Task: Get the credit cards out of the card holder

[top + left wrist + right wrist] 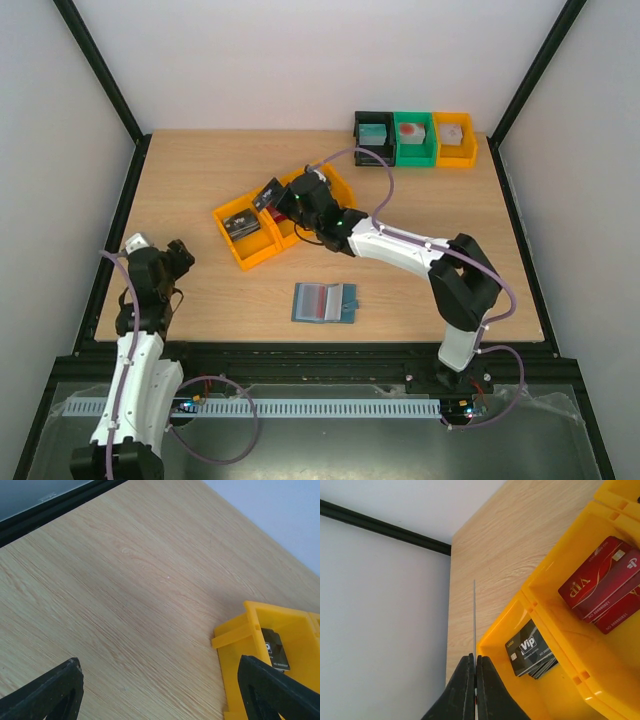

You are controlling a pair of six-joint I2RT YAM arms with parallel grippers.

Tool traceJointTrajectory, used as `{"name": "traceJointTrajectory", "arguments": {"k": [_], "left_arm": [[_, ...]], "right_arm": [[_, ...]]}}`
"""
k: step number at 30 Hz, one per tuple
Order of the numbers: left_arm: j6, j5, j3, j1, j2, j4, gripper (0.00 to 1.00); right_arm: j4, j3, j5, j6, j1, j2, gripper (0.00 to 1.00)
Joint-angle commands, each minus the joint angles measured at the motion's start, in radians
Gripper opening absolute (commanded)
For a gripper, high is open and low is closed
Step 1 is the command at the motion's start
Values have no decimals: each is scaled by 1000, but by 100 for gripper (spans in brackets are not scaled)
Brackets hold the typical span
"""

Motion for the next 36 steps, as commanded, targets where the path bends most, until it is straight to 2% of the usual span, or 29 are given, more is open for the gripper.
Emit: {"name": "traceJointTrajectory", "arguments": {"k": [1, 14, 17, 23, 36], "left_arm": [[-34, -25, -28, 6, -32, 39, 85], [-37, -65, -61, 6, -94, 75, 85], [-37, -70, -63, 6, -96, 77, 85], [-34, -67, -67, 7, -101, 84, 85], [-37, -70, -80, 10, -103, 97, 85]], "right_arm": [[1, 63, 63, 57, 17, 42, 2], [3, 78, 75, 162, 39, 122, 2], [48, 73, 55, 186, 39, 138, 2], [-44, 205, 44, 194, 58, 247, 2], [-90, 311, 52, 313, 111, 390, 2]]}}
